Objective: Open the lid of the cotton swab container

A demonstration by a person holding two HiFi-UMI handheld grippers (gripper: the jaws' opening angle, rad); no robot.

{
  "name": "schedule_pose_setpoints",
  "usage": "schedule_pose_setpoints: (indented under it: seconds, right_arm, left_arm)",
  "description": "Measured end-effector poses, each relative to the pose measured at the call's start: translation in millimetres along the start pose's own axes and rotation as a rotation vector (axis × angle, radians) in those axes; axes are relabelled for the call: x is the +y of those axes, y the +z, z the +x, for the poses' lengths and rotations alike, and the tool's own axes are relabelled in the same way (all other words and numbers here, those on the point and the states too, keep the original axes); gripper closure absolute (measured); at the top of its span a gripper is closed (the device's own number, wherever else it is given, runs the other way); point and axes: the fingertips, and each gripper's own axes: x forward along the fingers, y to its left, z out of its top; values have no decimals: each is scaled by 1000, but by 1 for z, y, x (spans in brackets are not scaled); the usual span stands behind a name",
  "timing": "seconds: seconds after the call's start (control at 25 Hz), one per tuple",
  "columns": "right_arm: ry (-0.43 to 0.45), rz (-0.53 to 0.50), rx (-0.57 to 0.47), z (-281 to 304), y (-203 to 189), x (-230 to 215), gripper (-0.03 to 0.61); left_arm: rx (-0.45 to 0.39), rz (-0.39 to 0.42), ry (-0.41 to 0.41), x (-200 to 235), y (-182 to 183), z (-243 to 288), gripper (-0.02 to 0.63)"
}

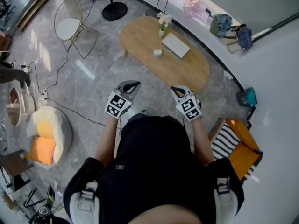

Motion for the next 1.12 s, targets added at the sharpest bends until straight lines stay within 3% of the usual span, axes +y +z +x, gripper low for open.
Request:
schedule_pose_setpoints:
  seconds: [0.4,0.8,1.12]
  right_arm:
    - [14,0,34,17,0,10,583]
    - [48,15,52,28,-8,-6,583]
    - [126,2,64,51,-29,-49,583]
  left_arm:
    - [15,-39,23,24,-15,-14,614]
    - [45,-49,15,29,-11,11,614]
    - [78,-67,55,43,5,54,614]
